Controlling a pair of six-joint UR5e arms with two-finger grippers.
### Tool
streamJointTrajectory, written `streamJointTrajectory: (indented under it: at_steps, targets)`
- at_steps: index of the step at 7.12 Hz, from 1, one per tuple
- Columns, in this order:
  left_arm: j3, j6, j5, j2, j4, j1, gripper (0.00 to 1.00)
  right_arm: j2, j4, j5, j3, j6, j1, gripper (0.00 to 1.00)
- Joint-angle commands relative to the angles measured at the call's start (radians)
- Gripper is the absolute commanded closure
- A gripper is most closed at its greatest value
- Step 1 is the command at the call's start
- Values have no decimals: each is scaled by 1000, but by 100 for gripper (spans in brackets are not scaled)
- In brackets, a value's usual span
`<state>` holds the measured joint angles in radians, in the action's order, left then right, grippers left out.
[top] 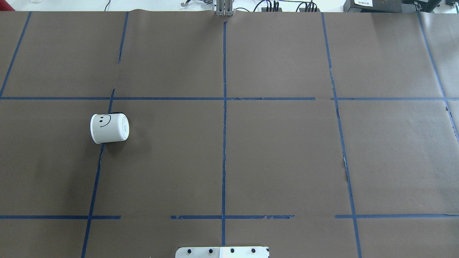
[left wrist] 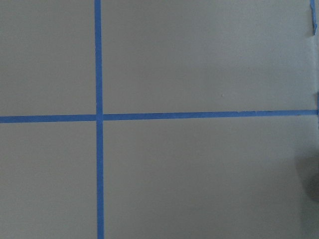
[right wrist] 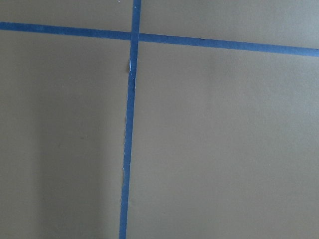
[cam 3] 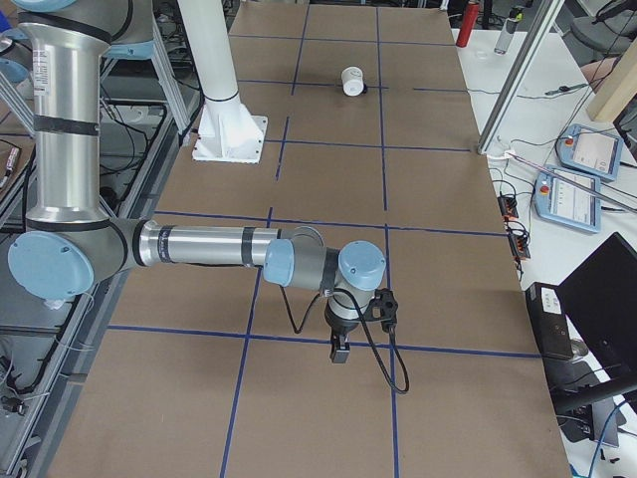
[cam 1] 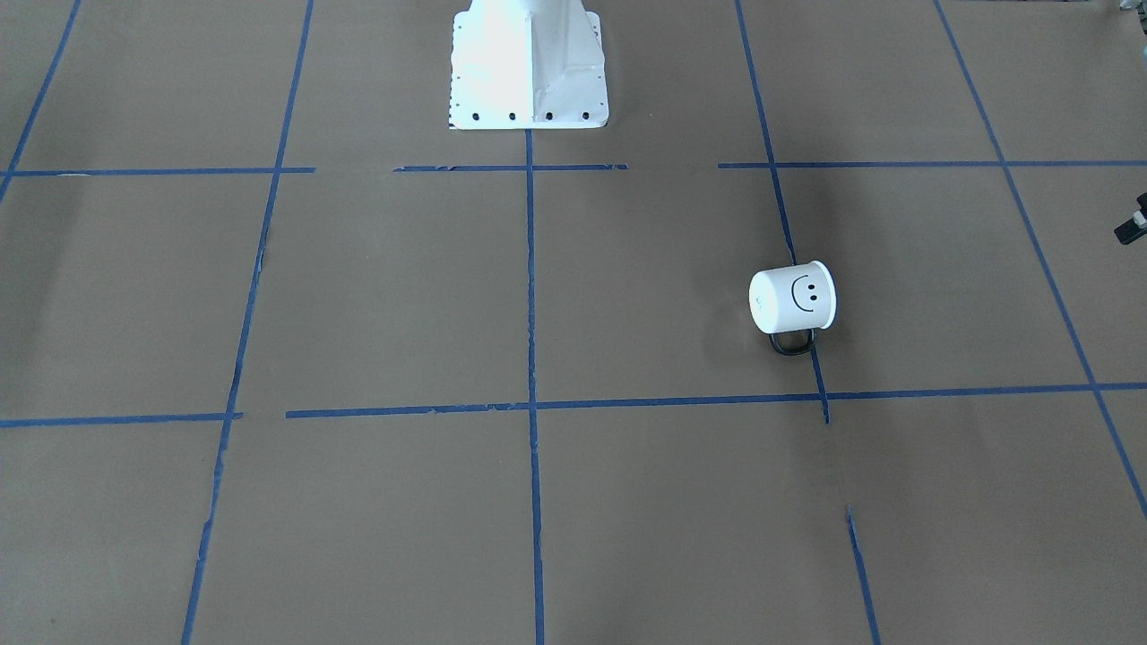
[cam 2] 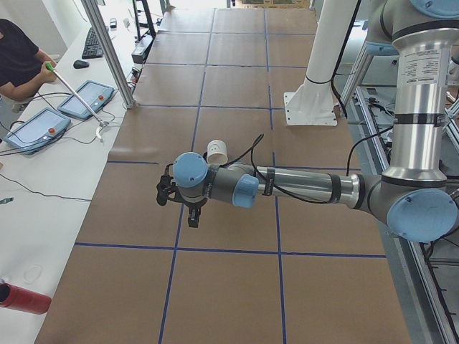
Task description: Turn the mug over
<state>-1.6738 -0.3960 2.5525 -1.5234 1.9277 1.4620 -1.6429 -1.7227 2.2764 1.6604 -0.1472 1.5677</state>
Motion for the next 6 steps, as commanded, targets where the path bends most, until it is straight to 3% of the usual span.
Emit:
streamJointTrajectory:
  at_steps: [1, 3, 4, 6]
  targets:
    - [11, -375, 0, 6, 316, -130, 0, 0, 0, 0, 1, 0, 0, 0]
    - [103, -739, -24, 2, 707, -216, 0, 0, 0, 0, 1, 0, 0, 0]
    - [162, -867, -103, 0, 908, -271, 0, 0, 0, 0, 1, 0, 0, 0]
    - [172, -1074, -251, -21, 1069, -403, 0, 0, 0, 0, 1, 0, 0, 0]
